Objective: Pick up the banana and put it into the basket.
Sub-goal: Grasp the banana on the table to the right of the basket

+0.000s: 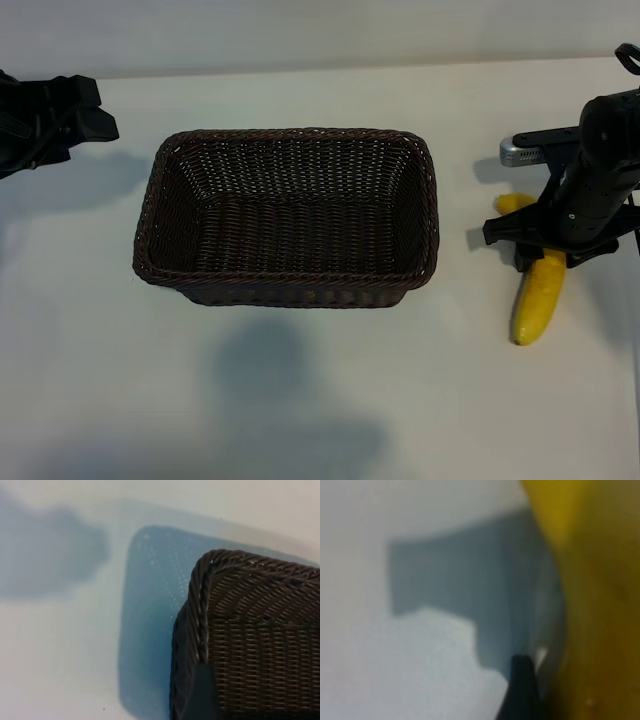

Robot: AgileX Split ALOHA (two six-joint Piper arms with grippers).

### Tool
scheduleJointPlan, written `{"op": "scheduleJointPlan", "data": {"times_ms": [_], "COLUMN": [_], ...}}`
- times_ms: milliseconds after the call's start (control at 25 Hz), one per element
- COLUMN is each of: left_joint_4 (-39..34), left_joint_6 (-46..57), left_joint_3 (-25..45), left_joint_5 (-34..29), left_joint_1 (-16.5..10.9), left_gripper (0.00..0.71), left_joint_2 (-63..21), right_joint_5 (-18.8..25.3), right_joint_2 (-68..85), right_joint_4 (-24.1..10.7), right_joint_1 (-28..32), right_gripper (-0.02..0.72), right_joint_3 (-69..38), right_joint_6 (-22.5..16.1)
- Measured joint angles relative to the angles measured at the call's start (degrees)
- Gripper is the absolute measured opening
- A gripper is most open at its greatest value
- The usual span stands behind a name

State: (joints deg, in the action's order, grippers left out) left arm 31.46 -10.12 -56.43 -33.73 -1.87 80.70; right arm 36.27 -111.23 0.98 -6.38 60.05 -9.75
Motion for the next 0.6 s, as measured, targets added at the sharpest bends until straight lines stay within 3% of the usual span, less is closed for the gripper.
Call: {"op": "scheduleJointPlan", "data": {"times_ms": [160,600], "left_joint_4": [0.0,0.0], "left_joint_6": [0.0,0.0], "left_joint_3": [0.0,0.0], "left_joint_5": [0.0,0.0], "left_joint_1": [0.0,0.0], "left_gripper": [0.59,0.59], "left_joint_2": [0.0,0.0], "right_joint_5": [0.2,0.4], "right_joint_2": [0.0,0.2], "right_joint_4": [-0.2,-0.2], "right_joint_1": [0.0,0.0], "right_gripper": [0.4,0.4], "right_joint_3": [0.0,0.0], "right_joint_6": [0.1,0.1]}}
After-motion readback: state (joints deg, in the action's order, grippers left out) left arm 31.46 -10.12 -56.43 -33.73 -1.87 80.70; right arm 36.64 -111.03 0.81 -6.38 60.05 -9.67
